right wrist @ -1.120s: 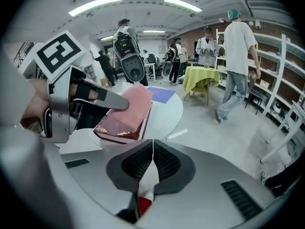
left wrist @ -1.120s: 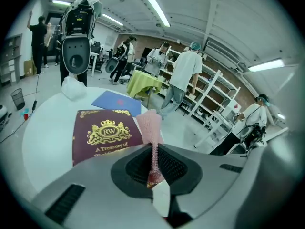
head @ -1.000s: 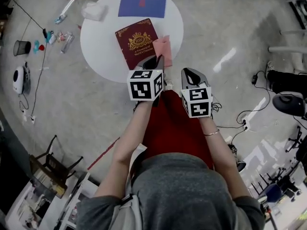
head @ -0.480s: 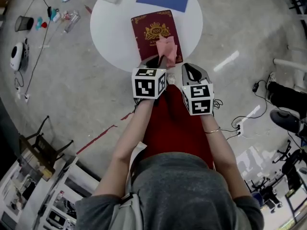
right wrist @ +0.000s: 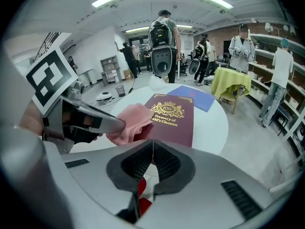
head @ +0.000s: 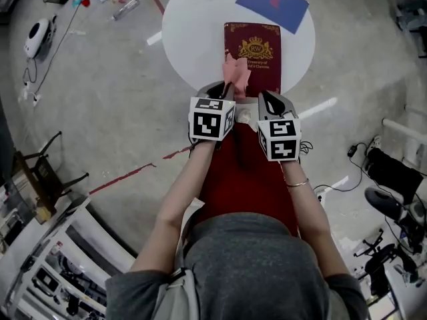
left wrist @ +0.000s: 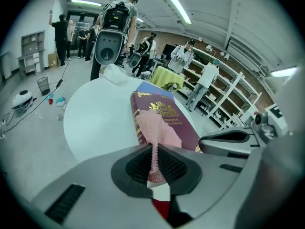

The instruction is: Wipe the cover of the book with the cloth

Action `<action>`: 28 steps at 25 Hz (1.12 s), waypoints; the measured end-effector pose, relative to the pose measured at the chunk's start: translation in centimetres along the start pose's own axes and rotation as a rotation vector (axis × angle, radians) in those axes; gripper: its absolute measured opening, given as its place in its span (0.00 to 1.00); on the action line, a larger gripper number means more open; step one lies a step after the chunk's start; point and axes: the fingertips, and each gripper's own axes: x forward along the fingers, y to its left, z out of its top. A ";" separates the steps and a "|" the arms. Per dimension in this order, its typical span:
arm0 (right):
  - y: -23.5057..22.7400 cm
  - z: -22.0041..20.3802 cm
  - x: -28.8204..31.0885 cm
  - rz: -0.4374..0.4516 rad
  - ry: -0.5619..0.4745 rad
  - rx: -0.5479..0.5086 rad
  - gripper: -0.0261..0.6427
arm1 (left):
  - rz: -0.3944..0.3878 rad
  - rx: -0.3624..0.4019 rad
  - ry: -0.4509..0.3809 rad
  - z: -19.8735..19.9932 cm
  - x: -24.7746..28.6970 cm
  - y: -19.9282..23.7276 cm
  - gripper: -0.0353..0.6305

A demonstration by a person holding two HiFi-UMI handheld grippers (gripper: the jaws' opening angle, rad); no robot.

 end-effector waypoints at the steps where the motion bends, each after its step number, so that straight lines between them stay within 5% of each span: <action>1: 0.3 0.3 0.2 0.008 -0.002 -0.010 0.08 | 0.011 -0.009 -0.003 0.0 -0.3 0.6 0.10; 16: 2.2 2.7 0.4 0.049 -0.033 -0.058 0.08 | 0.139 -0.075 -0.052 0.5 -4.0 6.0 0.10; 28: -0.4 4.0 -0.1 -0.007 -0.046 -0.011 0.08 | 0.182 0.020 -0.117 7.9 -2.8 8.0 0.10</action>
